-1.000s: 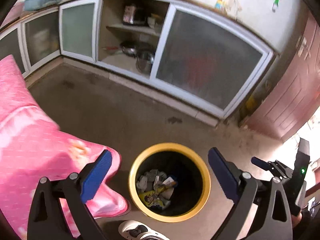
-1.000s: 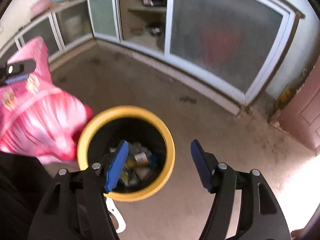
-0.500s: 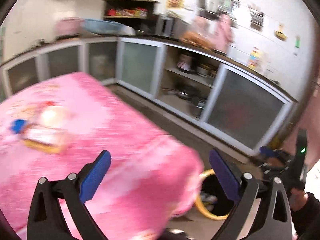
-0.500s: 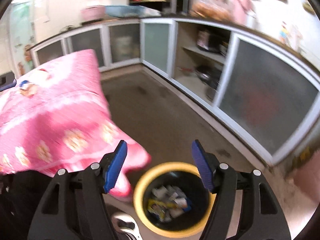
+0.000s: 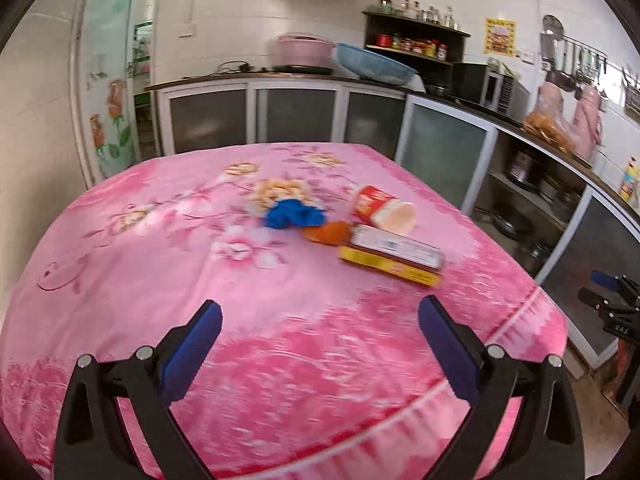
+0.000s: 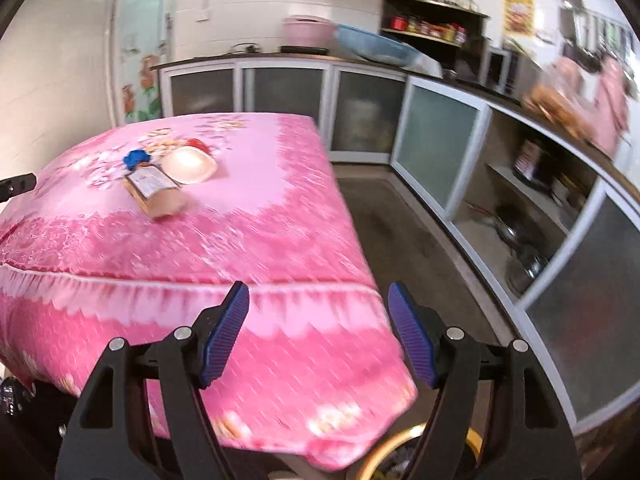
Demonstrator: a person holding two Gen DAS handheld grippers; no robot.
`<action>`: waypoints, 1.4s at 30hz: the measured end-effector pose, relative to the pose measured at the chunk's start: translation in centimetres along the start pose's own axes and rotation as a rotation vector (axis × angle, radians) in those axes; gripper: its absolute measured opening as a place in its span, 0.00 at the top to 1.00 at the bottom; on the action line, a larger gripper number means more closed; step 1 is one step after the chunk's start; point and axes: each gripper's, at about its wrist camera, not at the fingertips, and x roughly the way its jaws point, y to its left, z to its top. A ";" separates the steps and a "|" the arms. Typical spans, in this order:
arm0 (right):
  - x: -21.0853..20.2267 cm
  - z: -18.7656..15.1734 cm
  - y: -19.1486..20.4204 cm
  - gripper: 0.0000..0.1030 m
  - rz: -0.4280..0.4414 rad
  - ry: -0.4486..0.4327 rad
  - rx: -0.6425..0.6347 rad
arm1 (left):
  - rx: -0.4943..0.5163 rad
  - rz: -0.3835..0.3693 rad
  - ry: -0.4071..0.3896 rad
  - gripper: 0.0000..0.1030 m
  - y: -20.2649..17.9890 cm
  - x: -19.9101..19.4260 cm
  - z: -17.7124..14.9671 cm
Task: Collect trash
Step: 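Swing both open tools back toward the bed, then grasp the blue glove with the left tool while the right tool grasps the red paper cup rim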
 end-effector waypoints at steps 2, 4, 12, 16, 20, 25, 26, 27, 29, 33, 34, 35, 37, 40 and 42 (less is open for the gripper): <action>1.2 1.3 1.3 0.33 0.013 0.001 -0.027 | 0.006 0.024 -0.010 0.08 1.1 0.2 0.1; 2.5 2.5 2.6 0.33 0.027 0.007 -0.053 | 0.027 0.034 -0.001 0.08 2.0 1.2 0.4; 6.6 6.4 6.4 0.33 0.085 0.008 -0.123 | 0.039 0.015 0.049 0.08 2.9 5.2 1.6; 8.3 8.0 7.1 0.33 0.141 0.022 -0.136 | 0.039 -0.066 0.067 0.08 1.2 6.2 1.2; 9.5 9.3 7.4 0.33 0.171 0.031 -0.152 | 0.060 -0.073 0.077 0.08 -0.1 7.3 1.1; 11.8 10.5 8.0 0.33 0.182 0.059 -0.204 | 0.047 -0.019 0.093 0.08 0.9 9.2 2.2; 12.2 10.7 8.0 0.33 0.188 0.060 -0.210 | 0.048 -0.008 0.106 0.08 1.4 10.0 2.7; 12.9 11.2 8.1 0.33 0.197 0.070 -0.220 | 0.048 0.004 0.111 0.08 1.9 10.5 3.2; 14.2 12.0 8.2 0.33 0.210 0.091 -0.217 | 0.049 0.023 0.146 0.08 2.8 12.0 4.1; 16.3 13.4 8.6 0.33 0.240 0.124 -0.207 | 0.046 0.031 0.189 0.08 3.9 14.4 5.9; 16.8 13.6 8.8 0.33 0.244 0.130 -0.205 | 0.033 0.029 0.194 0.08 4.1 14.8 6.2; 17.2 13.8 9.0 0.33 0.247 0.135 -0.208 | 0.008 0.016 0.205 0.08 4.4 15.4 6.7; 17.8 14.2 9.4 0.33 0.256 0.138 -0.212 | -0.036 -0.029 0.233 0.08 4.9 16.5 7.7; 19.1 14.9 10.4 0.33 0.276 0.162 -0.223 | -0.065 -0.045 0.247 0.08 4.9 18.1 8.9; 20.1 15.2 10.8 0.34 0.279 0.177 -0.232 | -0.066 -0.049 0.273 0.08 4.8 19.2 9.5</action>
